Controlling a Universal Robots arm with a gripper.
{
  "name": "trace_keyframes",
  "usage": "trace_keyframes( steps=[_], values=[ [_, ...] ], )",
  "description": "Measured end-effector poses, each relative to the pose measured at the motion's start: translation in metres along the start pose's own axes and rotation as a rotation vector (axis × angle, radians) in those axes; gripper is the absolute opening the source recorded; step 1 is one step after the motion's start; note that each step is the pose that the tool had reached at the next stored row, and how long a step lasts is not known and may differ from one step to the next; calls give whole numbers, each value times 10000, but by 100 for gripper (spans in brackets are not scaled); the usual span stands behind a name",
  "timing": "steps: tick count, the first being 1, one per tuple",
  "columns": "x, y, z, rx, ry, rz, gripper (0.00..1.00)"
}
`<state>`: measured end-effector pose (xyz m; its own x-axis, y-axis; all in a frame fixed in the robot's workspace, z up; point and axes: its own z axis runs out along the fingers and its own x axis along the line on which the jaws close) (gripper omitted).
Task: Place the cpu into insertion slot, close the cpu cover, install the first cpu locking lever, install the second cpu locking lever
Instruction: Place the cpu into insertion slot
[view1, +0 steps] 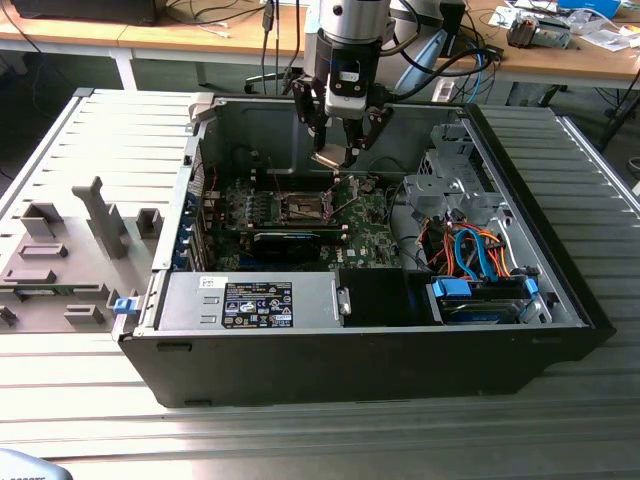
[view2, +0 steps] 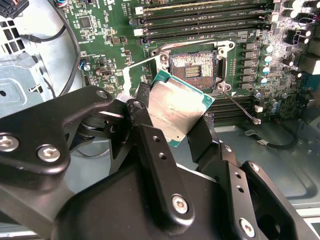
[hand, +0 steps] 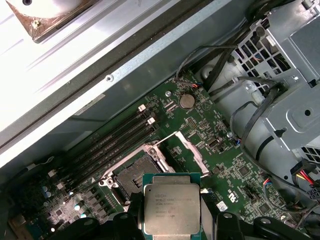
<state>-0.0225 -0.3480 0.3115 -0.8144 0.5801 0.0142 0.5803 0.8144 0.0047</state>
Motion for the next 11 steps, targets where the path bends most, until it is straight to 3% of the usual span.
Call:
trace_keyframes(
  steps=[11],
  values=[
    [0,0,0,-1,-1,54,55]
  ],
)
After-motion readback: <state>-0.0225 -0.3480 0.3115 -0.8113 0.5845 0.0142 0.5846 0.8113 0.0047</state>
